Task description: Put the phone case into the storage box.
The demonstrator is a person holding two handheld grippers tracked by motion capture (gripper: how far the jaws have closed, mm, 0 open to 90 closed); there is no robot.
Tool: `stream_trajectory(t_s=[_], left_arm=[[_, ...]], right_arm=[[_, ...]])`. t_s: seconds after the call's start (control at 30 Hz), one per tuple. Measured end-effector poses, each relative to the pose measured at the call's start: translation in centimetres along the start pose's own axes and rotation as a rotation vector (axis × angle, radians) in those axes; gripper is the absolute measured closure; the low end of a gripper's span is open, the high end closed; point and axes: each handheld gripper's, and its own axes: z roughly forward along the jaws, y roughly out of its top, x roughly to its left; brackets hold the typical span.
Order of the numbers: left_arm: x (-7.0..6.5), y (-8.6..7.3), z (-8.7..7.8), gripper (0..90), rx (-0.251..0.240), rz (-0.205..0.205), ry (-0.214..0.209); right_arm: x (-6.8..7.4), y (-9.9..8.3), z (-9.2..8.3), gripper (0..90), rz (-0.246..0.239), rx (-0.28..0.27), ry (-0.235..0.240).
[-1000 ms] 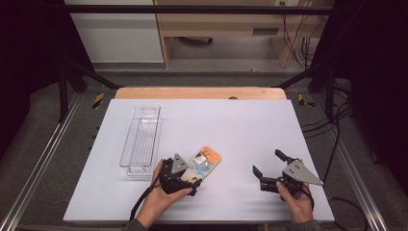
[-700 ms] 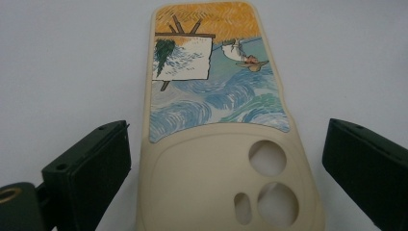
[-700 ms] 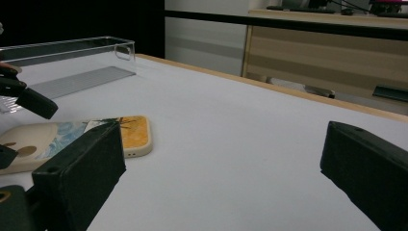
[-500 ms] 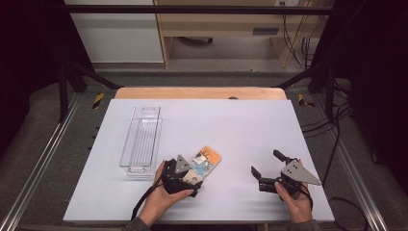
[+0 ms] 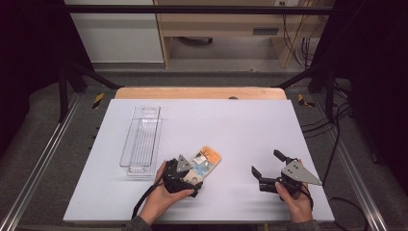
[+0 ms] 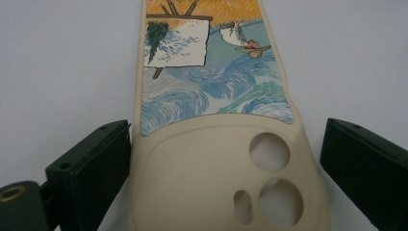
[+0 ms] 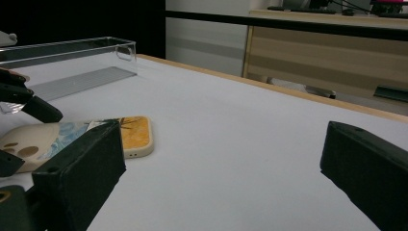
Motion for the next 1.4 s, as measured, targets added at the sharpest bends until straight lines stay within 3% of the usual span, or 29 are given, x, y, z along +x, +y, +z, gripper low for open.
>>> stream_trajectory(t_s=[0.5,0.8,1.4], left_arm=[[0.0,-0.3,0.0,8.9,-0.010,-0.011,0.018],[0.2,-0.2,-0.3,10.2,-0.026,0.003,0.021],[0.5,1.2,-1.2,11.3,-0.073,0.030,0.011]], right_arm=[[0.1,0.0,0.0,1.9,0.005,0.001,0.004],[0.2,0.0,0.1,1.9,-0.001,0.001,0.005],[0.7,0.2,0.2,1.9,-0.014,0.001,0.011]])
